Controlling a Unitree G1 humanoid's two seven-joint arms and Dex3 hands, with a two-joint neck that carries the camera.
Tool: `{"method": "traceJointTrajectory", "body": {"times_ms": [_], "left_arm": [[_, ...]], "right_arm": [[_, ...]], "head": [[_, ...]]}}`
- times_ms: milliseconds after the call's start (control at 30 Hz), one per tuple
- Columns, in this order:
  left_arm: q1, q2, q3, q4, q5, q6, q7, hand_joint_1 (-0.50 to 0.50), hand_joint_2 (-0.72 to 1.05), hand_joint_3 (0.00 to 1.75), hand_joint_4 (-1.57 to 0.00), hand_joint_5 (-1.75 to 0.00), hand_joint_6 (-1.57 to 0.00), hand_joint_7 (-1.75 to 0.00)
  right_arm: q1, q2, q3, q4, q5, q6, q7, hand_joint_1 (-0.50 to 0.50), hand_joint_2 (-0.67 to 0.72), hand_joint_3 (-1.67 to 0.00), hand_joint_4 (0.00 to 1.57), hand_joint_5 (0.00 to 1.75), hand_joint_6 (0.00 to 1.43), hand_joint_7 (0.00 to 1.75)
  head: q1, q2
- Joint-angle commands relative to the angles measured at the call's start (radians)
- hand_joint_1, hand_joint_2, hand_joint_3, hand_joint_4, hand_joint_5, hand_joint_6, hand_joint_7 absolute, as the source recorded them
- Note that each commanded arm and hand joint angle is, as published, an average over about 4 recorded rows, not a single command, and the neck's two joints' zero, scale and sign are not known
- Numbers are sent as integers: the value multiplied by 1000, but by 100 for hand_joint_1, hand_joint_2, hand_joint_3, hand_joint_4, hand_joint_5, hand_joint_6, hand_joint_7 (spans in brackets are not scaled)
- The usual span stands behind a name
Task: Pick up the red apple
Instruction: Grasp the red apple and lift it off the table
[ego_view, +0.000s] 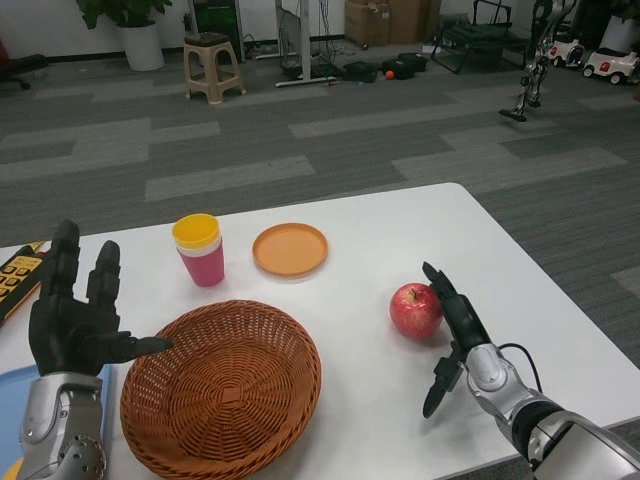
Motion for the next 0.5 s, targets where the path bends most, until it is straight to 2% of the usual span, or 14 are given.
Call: {"method": "traceJointTrajectory", "body": {"times_ms": [33, 167, 267, 400, 500], "left_arm": [[-9, 3, -7, 7, 4, 4, -4, -43, -10, 0, 0, -26, 0, -21], [-13, 3, -12, 13, 4, 4, -4, -43, -10, 0, 0, -21, 0, -21], [-15, 3, -20, 17, 4, 4, -6, -42, -10, 0, 0, -28, 0, -21], [-12, 3, -22, 16, 4, 4, -7, -41, -10, 0, 0, -23, 0, -21], [-9, 3, -22, 15, 4, 4, -7, -41, -10, 0, 0, -31, 0, -21]], "right_arm": [[-43, 17, 0, 28, 8, 11, -21, -46, 72, 0, 0, 0, 0, 0], [-91, 32, 0, 80, 6, 12, -35, -46, 72, 0, 0, 0, 0, 0], [-132, 42, -2, 130, 6, 15, -46, -46, 72, 0, 0, 0, 0, 0], [-160, 54, -12, 159, 8, 21, -63, -46, 72, 0, 0, 0, 0, 0], [-171, 58, -25, 169, 8, 27, -72, -46, 72, 0, 0, 0, 0, 0]], "head": [[-11, 4], [-60, 20], [-84, 34], [-111, 43], [-114, 42]]}}
